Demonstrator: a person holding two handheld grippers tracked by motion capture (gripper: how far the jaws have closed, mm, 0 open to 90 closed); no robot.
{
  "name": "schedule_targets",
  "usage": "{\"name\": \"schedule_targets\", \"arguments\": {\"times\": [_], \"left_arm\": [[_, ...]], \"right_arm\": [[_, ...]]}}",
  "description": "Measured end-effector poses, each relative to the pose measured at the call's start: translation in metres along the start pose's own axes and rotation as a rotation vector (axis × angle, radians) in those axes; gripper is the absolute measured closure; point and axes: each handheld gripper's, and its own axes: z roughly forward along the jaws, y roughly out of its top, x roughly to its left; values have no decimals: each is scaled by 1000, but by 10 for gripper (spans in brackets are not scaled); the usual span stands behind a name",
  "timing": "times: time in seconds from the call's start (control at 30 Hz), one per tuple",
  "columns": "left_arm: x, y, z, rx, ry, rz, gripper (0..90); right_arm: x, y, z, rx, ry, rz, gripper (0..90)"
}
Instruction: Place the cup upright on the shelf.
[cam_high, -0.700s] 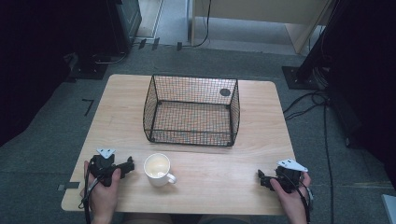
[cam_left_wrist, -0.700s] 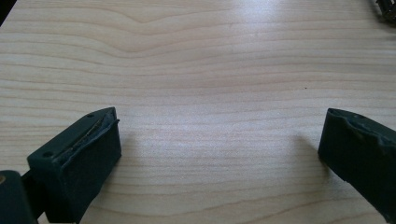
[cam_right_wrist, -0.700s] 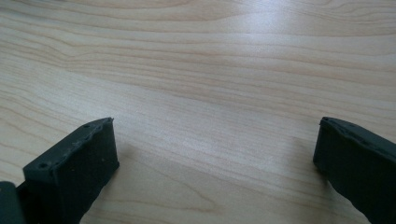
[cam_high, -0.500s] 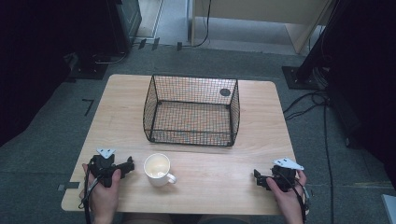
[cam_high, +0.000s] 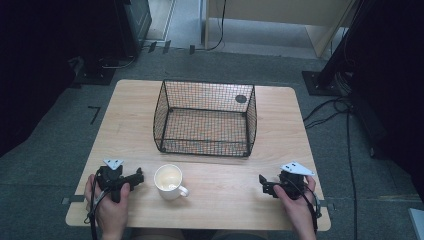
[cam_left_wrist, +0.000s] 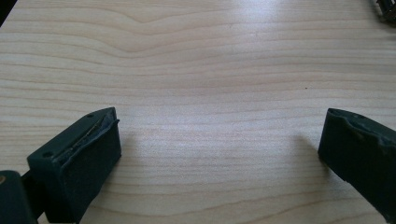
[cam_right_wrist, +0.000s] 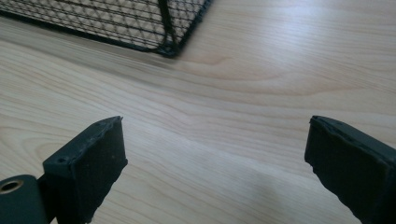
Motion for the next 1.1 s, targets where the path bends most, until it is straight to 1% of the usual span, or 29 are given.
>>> {"name": "schedule_targets", "arguments": {"times": [0.17, 0.27, 0.3, 0.33, 0.37, 0.53, 0.57, 0.6, 0.7, 0.87, 0.93, 1.0, 1.07, 1.1], "left_arm": [[0, 0, 0, 0, 0, -1, 0], [0, 0, 0, 0, 0, -1, 0], [0, 0, 0, 0, 0, -1, 0], [0, 0, 0, 0, 0, -1, 0], [0, 0, 0, 0, 0, -1, 0], [0, 0, 0, 0, 0, -1, 0], [0, 0, 0, 0, 0, -1, 0], [0, 0, 0, 0, 0, -1, 0], [0, 0, 0, 0, 0, -1, 0], [0, 0, 0, 0, 0, -1, 0], [0, 0, 0, 0, 0, -1, 0], [0, 0, 0, 0, 0, -1, 0], [0, 0, 0, 0, 0, -1, 0], [0, 0, 0, 0, 0, -1, 0]], "right_arm": [[13, 8, 0, -12, 33, -16, 58], [22, 13, 1, -21, 45, -31, 62], [22, 13, 1, -21, 45, -31, 62], [25, 15, 1, -24, 48, -35, 63], [30, 17, 3, -25, 60, -44, 63], [42, 23, 6, -28, 83, -58, 65], [42, 23, 6, -28, 83, -58, 65], [48, 25, 6, -31, 93, -69, 65], [56, 28, 7, -30, 109, -83, 65], [69, 31, 9, -29, 130, -113, 65], [72, 32, 10, -26, 130, -120, 65], [78, 32, 14, -20, 145, -131, 65], [82, 33, 16, -17, 154, -134, 65], [82, 33, 16, -17, 154, -134, 65]]}}
